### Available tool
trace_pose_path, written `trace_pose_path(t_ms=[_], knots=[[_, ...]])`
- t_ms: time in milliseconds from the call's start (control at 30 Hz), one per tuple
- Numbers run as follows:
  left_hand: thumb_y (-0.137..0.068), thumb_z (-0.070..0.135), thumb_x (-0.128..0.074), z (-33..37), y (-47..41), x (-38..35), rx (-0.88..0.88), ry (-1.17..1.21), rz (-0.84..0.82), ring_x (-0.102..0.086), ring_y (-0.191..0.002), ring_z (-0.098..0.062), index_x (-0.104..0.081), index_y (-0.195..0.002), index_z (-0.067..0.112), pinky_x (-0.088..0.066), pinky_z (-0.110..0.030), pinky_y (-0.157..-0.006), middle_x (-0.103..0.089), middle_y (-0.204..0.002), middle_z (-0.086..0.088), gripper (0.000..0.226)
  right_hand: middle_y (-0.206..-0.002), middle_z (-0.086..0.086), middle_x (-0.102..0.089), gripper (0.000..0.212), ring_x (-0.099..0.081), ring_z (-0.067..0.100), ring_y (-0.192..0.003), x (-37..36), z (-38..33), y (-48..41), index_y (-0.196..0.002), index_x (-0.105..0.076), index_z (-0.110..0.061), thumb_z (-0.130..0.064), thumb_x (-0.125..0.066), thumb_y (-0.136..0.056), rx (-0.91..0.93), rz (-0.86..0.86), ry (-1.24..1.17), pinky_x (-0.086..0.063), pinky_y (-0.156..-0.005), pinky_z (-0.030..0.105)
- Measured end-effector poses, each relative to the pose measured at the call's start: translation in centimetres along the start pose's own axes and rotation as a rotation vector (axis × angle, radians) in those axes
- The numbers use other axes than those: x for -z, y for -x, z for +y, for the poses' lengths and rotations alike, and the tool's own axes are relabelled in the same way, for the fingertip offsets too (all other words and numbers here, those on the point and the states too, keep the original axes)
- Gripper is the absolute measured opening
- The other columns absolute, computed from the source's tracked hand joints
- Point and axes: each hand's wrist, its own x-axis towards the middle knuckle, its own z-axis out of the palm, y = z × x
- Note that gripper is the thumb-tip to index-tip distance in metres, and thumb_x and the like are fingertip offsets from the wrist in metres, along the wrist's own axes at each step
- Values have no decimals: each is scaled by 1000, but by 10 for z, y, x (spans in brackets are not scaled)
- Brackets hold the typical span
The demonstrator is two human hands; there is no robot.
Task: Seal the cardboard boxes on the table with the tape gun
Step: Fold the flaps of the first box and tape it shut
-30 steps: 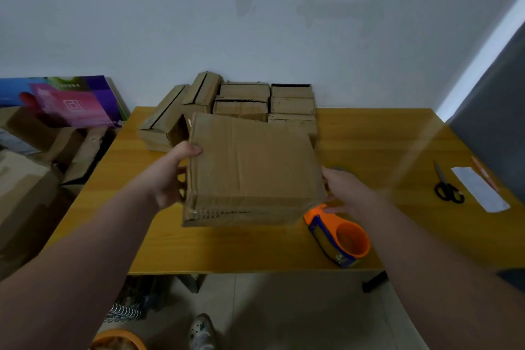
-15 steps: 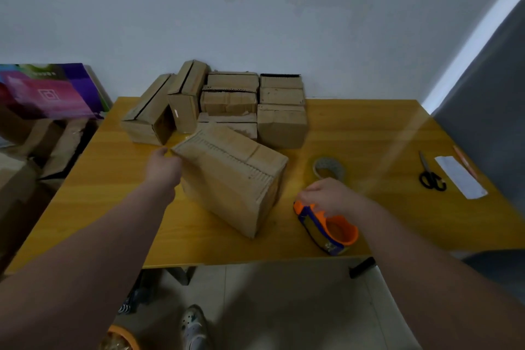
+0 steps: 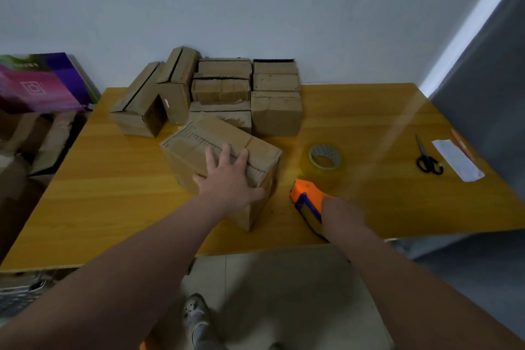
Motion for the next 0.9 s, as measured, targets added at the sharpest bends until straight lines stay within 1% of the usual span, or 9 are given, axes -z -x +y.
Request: trace_pose_path(t_ms=[100,167,267,367,467,533,700,800,900], knots=[[-80,58,-61,-6,7,3,-42,-43,-40,20,-143,-35,-2,-152,33,-14,-70,-107,13,-159,3,96,-99,7,-60,25,-51,22,-80,-33,15,-50,-96,-53,-29,-18,-64,-77,-8,-116,-86,-49,-72,41],[-82,54,-61,-11,15,5,-116,-102,-86,20,-143,-35,1,-152,32,-13,-69,-108,14,-159,4,96,-107,7,-60,25,-54,24,-89,-61,29,-83,-99,-52,-31,-19,-62,-79,26,-89,-138,-49,-77,44],[-86,43,-61,-18,24,8,-300,-174,-173,18,-145,-32,2,-152,34,-12,-66,-112,13,-159,9,92,-92,3,-55,7,-57,25,-87,-4,24,-3,-97,-50,-20,-17,-43,-96,73,66,-323,-46,-71,37],[-88,30,-59,-16,25,13,-437,-236,-224,14,-146,-28,0,-152,35,-13,-61,-115,8,-160,10,87,-86,5,-50,17,-51,21,-75,9,29,-4,-92,-44,-15,-24,-34,-102,94,170,-582,-45,-67,38],[-91,20,-56,-10,21,20,-471,-298,-203,7,-147,-25,-6,-152,36,-15,-57,-116,2,-160,12,80,-83,4,-44,19,-43,16,-68,24,28,-15,-96,-43,-12,-23,-29,-104,29,230,-719,-33,-56,32],[-92,15,-55,-8,20,23,-470,-350,-163,2,-148,-23,-9,-152,37,-15,-54,-117,-1,-160,14,79,-85,6,-45,24,-43,19,-70,39,31,-12,-101,-45,-9,-25,-28,-105,-13,316,-820,-33,-62,32],[-89,13,-60,-4,23,25,-360,-491,-18,1,-148,-22,-11,-151,38,-4,-55,-116,-2,-161,6,83,-89,-1,-53,38,-53,18,-79,73,41,16,-104,-51,-13,-48,-57,-91,38,405,-1202,-42,-66,34],[-91,14,-55,2,28,32,-360,-305,12,-3,-147,-21,-22,-150,35,-3,-55,-116,-9,-160,4,71,-96,0,-61,55,-60,20,-86,84,43,32,-102,-56,-15,-57,-73,-71,139,426,-1304,-50,-72,39],[-97,21,-49,16,34,49,-287,249,146,-39,-133,-21,-38,-145,25,-33,-36,-108,-40,-148,-3,49,-99,4,-66,63,-65,21,-89,95,39,46,-99,-60,-18,-58,-75,-54,251,356,-1428,-53,-73,37]])
